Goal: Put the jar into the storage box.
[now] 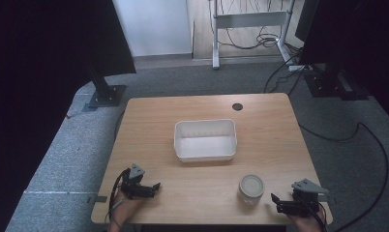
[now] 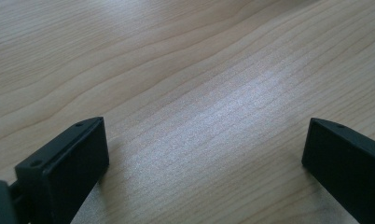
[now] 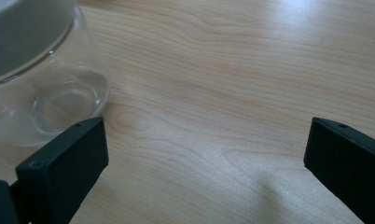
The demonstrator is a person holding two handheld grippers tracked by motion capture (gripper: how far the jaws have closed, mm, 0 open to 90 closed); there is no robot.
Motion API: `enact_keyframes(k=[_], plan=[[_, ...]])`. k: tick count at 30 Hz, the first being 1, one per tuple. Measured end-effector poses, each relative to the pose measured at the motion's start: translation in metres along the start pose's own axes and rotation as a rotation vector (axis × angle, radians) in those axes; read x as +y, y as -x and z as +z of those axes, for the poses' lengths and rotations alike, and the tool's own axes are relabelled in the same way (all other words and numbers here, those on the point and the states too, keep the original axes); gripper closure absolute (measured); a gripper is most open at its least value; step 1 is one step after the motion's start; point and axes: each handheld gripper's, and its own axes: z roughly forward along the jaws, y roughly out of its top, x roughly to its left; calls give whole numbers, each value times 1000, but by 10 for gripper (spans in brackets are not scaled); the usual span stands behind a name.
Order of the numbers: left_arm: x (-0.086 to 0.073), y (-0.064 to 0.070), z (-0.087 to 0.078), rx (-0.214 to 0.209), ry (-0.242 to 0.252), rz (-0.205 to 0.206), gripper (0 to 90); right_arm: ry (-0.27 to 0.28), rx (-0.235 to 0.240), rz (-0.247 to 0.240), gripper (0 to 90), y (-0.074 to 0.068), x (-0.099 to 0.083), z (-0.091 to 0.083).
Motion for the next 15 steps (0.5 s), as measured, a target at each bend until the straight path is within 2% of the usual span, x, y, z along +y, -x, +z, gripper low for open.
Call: enact_keyframes(k=[15], plan=[[0, 0, 0, 3, 1, -2, 2, 25, 61, -22, 0, -17, -1, -11]])
